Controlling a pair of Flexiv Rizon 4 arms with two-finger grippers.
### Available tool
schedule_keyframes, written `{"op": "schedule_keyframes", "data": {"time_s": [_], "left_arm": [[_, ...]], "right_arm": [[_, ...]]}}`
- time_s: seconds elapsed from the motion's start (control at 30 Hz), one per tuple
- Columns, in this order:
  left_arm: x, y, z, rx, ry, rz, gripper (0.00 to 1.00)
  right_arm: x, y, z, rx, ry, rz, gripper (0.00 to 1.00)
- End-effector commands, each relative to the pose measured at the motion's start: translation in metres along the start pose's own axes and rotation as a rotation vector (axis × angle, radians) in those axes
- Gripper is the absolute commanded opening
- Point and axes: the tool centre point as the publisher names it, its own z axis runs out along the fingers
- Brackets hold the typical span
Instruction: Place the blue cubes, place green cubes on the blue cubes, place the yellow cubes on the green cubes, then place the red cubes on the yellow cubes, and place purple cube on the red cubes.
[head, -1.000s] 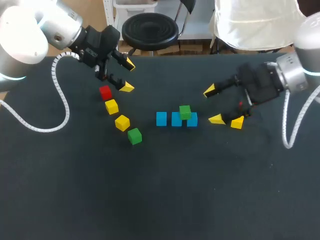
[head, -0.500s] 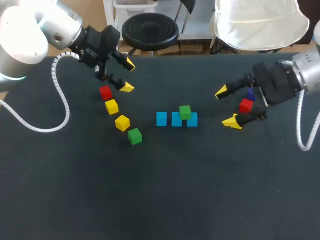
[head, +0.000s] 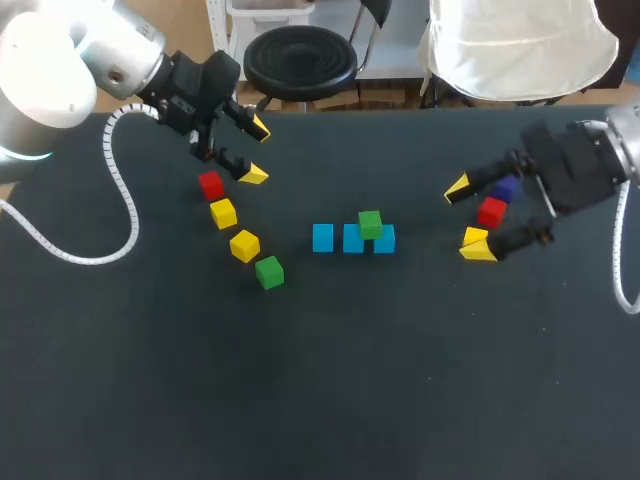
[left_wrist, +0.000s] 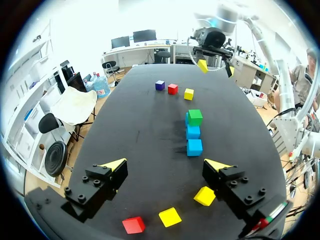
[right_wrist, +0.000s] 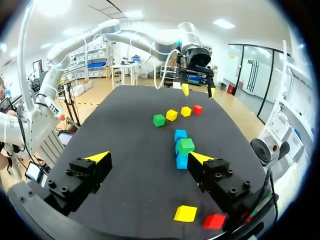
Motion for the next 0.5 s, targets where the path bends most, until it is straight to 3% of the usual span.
{"op": "schedule_keyframes", "data": {"time_s": [0.03, 0.5], "left_arm": [[0.0007, 0.0009, 0.0005, 0.001, -0.002, 0.003, 1.00], [0.0007, 0.0009, 0.0005, 0.001, -0.002, 0.003, 1.00]], "right_arm": [[-0.0018, 0.0103, -0.0036, 0.012, -0.012, -0.007, 1.00], [-0.0018, 0.0103, -0.0036, 0.012, -0.012, -0.007, 1.00]]}}
